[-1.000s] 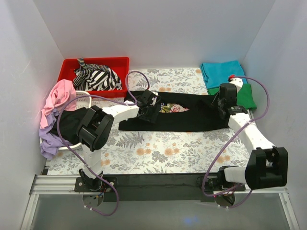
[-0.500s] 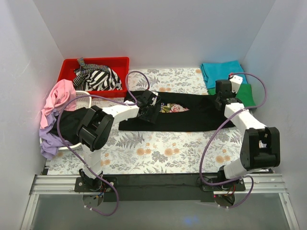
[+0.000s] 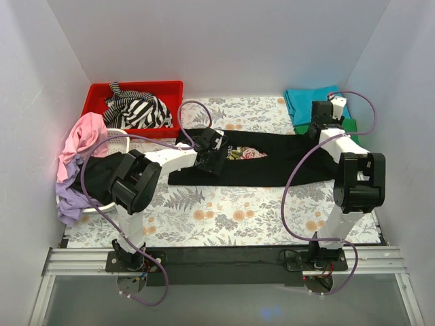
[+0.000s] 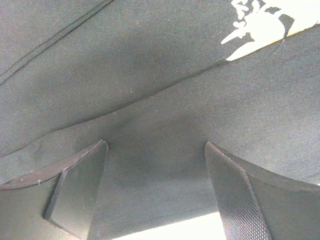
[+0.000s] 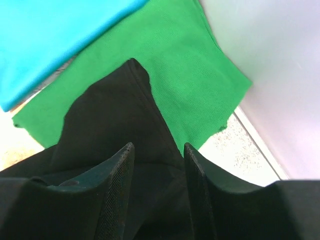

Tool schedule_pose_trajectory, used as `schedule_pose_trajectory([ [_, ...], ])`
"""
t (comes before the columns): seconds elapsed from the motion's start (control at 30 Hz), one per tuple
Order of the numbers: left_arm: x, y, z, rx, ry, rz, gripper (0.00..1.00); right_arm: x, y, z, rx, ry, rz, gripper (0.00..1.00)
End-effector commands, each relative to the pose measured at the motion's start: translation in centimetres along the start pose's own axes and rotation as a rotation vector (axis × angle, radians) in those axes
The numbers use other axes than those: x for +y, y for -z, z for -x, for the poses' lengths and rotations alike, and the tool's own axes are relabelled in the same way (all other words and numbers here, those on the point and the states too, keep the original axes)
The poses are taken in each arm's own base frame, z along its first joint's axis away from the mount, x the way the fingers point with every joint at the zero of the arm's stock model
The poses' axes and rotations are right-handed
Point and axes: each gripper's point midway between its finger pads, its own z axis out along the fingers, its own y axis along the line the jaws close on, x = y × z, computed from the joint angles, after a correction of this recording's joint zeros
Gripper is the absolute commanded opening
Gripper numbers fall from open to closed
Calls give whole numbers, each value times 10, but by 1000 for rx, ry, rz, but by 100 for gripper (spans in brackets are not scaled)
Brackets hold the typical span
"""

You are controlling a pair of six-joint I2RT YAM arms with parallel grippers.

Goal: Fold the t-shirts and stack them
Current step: Fold the tshirt

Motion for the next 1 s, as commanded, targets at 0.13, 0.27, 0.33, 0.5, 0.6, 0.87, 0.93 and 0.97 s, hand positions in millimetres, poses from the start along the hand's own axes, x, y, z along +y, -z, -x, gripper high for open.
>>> schedule_pose_trajectory([
  [0.13, 38, 5, -29, 80, 12, 117, 79, 21, 49, 44, -95, -26, 288, 50],
  [0.27, 25, 18, 10, -11, 64, 6, 79, 66, 93, 11, 64, -28, 630, 51],
  [0.33, 21, 20, 30, -61, 56, -15, 79, 86, 109, -7, 133, -9, 781, 50],
  [0.5, 17, 22, 85, -169, 49, -11, 79, 126, 130, -65, 319, 63, 943, 49],
  [0.6, 12, 31, 104, -210, 64, -34, 79, 132, 127, -92, 381, 101, 919, 48],
  [0.87, 9, 20, 118, -280, 75, -50, 80, 138, 118, -116, 423, 144, 903, 49],
  [0.93, 14, -1, 102, -227, 81, -24, 80, 138, 115, -122, 447, 149, 889, 49],
  [0.97, 16, -7, 96, -206, 92, -15, 80, 137, 113, -125, 455, 157, 878, 48],
])
